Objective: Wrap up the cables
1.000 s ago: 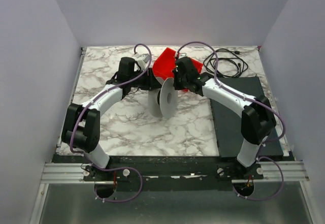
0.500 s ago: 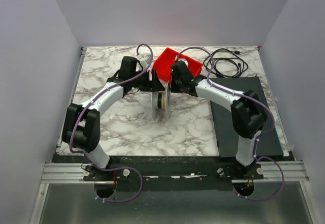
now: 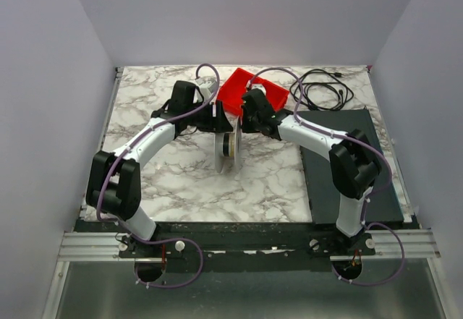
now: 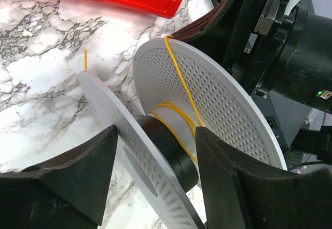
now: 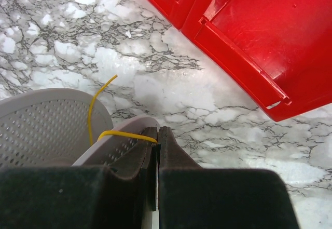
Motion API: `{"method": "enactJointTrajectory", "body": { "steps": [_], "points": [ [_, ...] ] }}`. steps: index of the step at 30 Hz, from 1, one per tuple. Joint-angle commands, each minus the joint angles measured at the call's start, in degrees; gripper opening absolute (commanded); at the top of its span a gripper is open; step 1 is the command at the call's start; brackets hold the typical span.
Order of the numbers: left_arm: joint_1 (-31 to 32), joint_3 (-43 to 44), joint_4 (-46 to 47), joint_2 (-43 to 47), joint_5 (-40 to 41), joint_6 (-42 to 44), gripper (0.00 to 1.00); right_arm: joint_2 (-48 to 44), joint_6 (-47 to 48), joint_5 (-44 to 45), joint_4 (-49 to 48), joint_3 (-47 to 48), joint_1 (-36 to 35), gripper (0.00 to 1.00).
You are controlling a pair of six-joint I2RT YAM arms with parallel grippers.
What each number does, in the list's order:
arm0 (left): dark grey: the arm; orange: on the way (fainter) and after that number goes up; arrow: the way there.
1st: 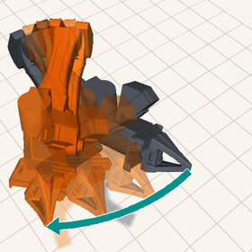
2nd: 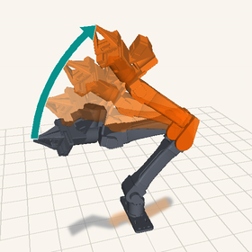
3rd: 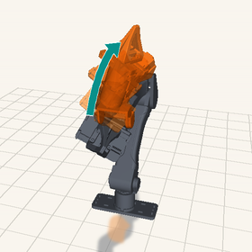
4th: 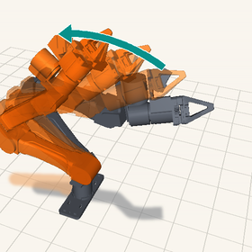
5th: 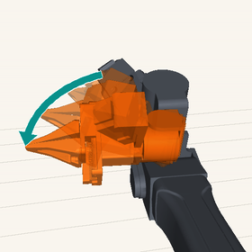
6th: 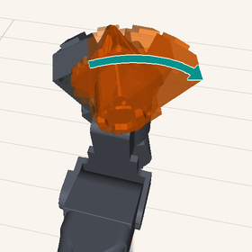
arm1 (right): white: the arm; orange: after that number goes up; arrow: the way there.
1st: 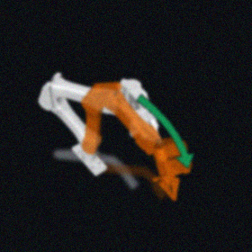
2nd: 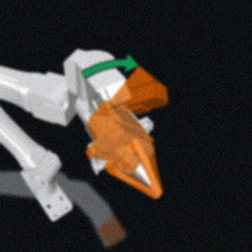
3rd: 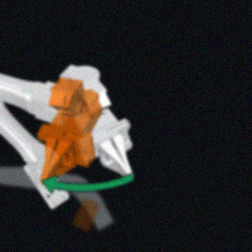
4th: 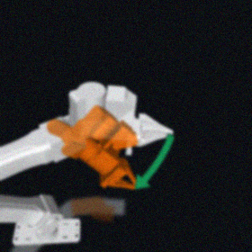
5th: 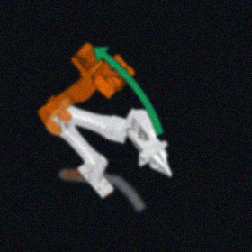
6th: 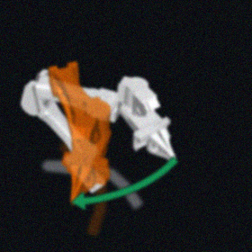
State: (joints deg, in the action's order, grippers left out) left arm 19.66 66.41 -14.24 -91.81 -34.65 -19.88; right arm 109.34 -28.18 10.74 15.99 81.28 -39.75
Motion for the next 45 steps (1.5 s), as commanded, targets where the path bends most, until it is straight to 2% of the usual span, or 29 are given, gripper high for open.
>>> {"method": "enactJointTrajectory", "body": {
  "steps": [1, 3, 4, 5, 6, 8, 9, 14, 16, 20, 24, 30, 33, 39, 41, 45],
  "points": [
    [1.4, -3.3, -0.6, 1.9, -6.4, 0.6, 0.00, -0.2, -0.9, -4.1, 1.1, -3.3, -1.9, 0.01],
    [1.4, -2.9, 0.5, 1.9, -7.0, -1.3, 0.00, -1.5, -1.0, -3.7, 1.8, -3.2, -1.9, 0.01],
    [1.4, -2.5, 0.6, 2.0, -6.9, -2.0, 0.09, -1.9, -0.8, -3.6, 2.5, -2.8, -1.9, 0.01],
    [1.5, -2.5, 0.9, 2.3, -6.4, -2.6, 0.25, -2.0, -0.7, -3.5, 3.2, -2.3, -1.8, 0.01],
    [1.7, -2.3, 0.7, 3.0, -5.1, -3.0, 0.36, -2.0, -0.8, -3.5, 3.8, -1.9, -1.9, 0.01],
    [2.3, -1.3, -1.3, 4.1, -1.1, -2.9, 0.48, -1.9, -0.8, -3.7, 4.1, -1.6, -1.9, 0.01],
    [2.5, -0.6, -2.9, 4.5, 1.6, -2.7, 0.51, -1.7, -0.9, -3.7, 4.2, -1.6, -1.9, 0.01],
    [4.1, 1.6, -10.3, 6.6, 12.7, -0.8, 0.53, -1.5, -1.6, -3.2, 4.8, -1.8, -1.9, 0.01],
    [4.9, 2.0, -12.2, 7.5, 16.5, -0.3, 0.57, -1.7, -1.6, -2.9, 4.8, -1.9, -1.9, 0.01],
    [6.9, 3.5, -14.8, 9.4, 21.2, 0.3, 0.66, -1.6, -1.5, -2.4, 5.0, -1.3, -1.9, 0.01],
    [8.6, 6.6, -18.2, 10.1, 25.7, 0.8, 0.68, -1.3, -1.5, -2.3, 5.4, -0.7, -1.9, 0.01],
    [11.1, 10.2, -25.0, 10.1, 35.8, 1.9, 0.66, -1.4, -1.4, -2.0, 5.5, -0.6, -1.9, 0.01],
    [12.7, 10.9, -28.3, 10.2, 39.3, 2.0, 0.61, -1.4, -1.2, -1.9, 5.6, -0.8, -1.9, 0.01],
    [14.7, 9.7, -30.2, 12.2, 40.2, 1.3, 0.49, -1.3, -0.8, -1.5, 5.6, -0.8, -1.9, 0.01],
    [14.8, 9.6, -30.7, 12.6, 40.3, 1.2, 0.42, -1.1, -0.8, -1.4, 5.6, -0.7, -1.9, 0.01],
    [14.6, 9.8, -30.9, 13.1, 39.3, 1.9, 0.10, -1.1, -0.5, -1.3, 5.7, -0.7, -1.8, 0.01]
  ]
}}
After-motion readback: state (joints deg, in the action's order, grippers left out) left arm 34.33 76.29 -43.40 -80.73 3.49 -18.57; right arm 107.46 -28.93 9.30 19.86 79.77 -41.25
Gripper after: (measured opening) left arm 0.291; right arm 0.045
